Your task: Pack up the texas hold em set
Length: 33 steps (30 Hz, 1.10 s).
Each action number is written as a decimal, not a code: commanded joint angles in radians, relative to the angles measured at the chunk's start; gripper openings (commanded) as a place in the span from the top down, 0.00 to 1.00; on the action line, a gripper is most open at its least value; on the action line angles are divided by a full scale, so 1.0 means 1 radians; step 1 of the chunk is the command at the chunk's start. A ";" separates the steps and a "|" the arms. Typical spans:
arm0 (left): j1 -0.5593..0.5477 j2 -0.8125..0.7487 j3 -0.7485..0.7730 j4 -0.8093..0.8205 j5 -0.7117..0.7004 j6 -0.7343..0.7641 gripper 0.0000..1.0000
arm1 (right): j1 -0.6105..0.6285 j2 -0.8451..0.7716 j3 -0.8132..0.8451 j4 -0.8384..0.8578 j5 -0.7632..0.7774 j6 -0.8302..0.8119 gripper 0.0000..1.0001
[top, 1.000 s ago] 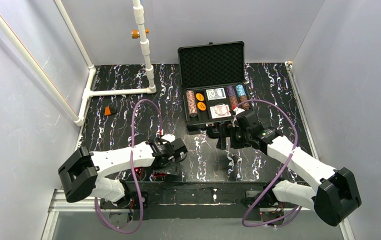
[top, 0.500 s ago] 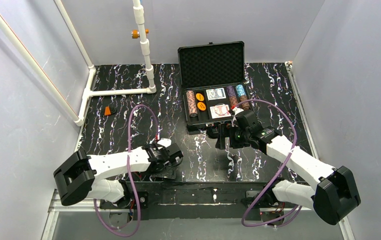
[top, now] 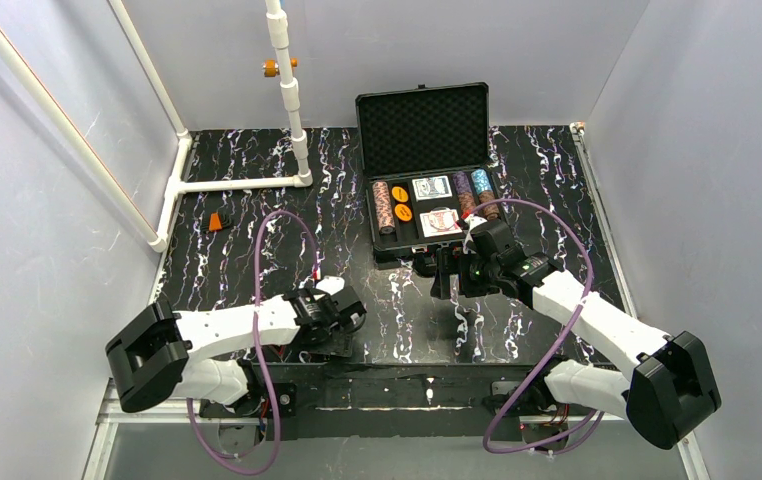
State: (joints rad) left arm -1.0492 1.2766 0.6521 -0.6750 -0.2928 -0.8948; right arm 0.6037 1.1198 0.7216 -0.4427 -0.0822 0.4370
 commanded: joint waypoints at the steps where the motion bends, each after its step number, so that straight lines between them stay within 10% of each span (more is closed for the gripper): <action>1: -0.002 -0.003 -0.072 -0.015 -0.032 -0.038 0.26 | 0.003 0.002 -0.009 0.025 -0.013 -0.020 0.02; 33: 0.040 -0.062 -0.100 -0.017 -0.102 -0.156 0.29 | 0.004 0.024 -0.006 0.031 -0.027 -0.015 0.02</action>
State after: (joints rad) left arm -1.0195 1.2076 0.5934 -0.6395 -0.3294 -1.0325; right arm 0.6037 1.1374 0.7216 -0.4435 -0.0895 0.4324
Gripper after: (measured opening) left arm 0.718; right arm 0.983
